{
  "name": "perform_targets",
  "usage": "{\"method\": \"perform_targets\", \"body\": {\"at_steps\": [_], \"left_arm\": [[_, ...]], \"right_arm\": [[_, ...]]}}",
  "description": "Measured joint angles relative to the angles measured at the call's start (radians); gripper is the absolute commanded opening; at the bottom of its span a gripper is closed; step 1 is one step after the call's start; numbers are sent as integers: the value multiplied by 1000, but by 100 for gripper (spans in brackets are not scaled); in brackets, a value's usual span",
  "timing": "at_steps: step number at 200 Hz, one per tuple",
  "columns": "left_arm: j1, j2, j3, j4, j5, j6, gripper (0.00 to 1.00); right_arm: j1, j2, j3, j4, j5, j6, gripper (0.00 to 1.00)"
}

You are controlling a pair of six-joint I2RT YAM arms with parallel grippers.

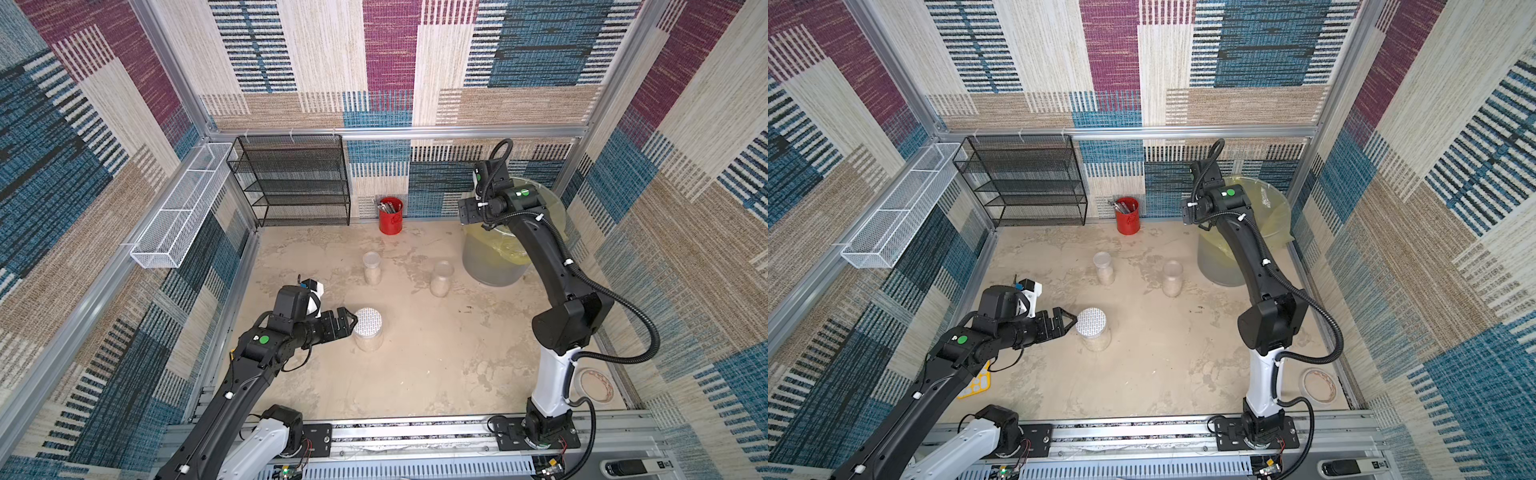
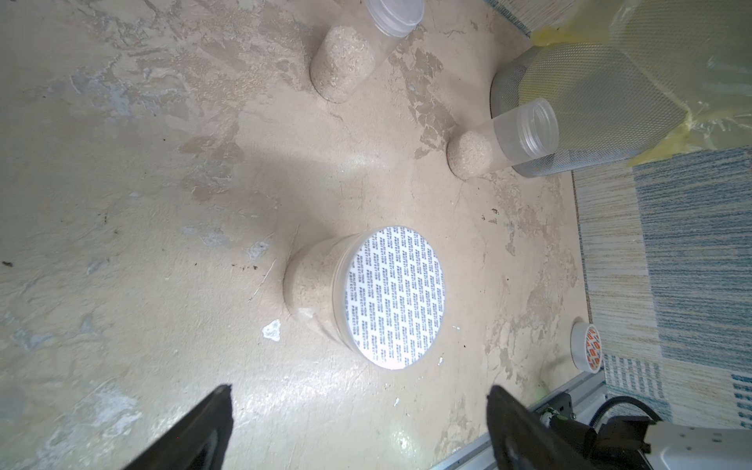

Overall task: Empty moldy rice from jars
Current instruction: Move the trash bin to the center of the board.

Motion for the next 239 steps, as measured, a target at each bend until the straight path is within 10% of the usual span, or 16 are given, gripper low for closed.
{"method": "perform_targets", "body": {"at_steps": [239], "left_arm": [[0,8,-23,-10,6,0,99]], "right_arm": [[-11,-132,-194,-26,-110,-1,11]]}}
